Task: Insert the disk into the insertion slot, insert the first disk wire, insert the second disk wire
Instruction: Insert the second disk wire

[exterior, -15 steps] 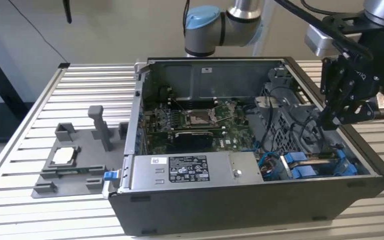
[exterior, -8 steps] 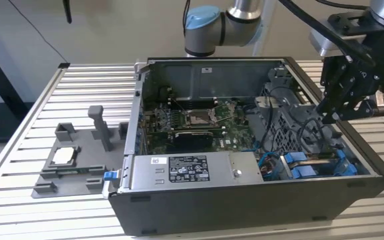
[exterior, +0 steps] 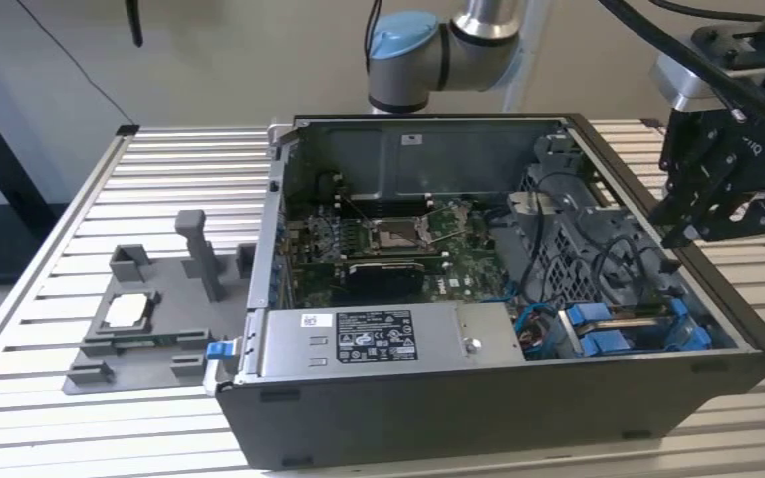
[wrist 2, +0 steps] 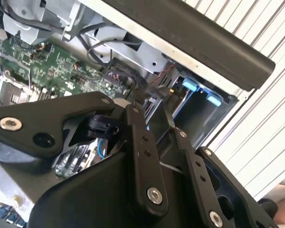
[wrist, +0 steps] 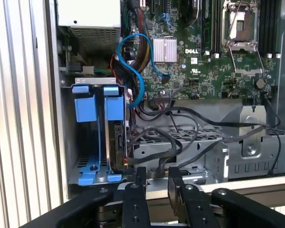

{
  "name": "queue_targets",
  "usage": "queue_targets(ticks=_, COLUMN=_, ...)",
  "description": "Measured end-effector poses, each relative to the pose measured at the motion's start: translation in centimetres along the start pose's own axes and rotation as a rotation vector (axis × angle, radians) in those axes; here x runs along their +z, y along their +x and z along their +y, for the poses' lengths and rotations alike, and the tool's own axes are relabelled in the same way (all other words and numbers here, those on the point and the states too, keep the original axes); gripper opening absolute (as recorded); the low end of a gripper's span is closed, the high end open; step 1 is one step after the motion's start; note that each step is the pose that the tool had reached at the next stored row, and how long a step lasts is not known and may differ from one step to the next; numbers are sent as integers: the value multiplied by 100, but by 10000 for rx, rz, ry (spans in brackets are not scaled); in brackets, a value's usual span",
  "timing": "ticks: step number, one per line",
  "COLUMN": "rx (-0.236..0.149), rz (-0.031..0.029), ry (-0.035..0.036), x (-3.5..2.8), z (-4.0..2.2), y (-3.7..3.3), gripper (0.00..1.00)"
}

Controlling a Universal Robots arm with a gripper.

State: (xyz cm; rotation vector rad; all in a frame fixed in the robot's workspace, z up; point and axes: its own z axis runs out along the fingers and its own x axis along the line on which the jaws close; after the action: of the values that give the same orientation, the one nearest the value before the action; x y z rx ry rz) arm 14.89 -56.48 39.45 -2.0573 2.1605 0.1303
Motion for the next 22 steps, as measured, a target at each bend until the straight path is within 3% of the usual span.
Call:
queue_targets(ticks=2, rx=9, rz=4, ry=-39, x=-3, z=-31, y=22, gripper=33)
queue_targets(ticks=10, rx=36, rz=45, ry=-74, x=-1, z=-90, y=111, gripper=33)
queue_targets(ticks=15, rx=159, rz=62, ry=-87, x=3, z=-108, y=119, gripper=33)
queue_targets(ticks=22, rx=338, rz=90, ry=-194, x=47, z=-141, y=127, gripper=33)
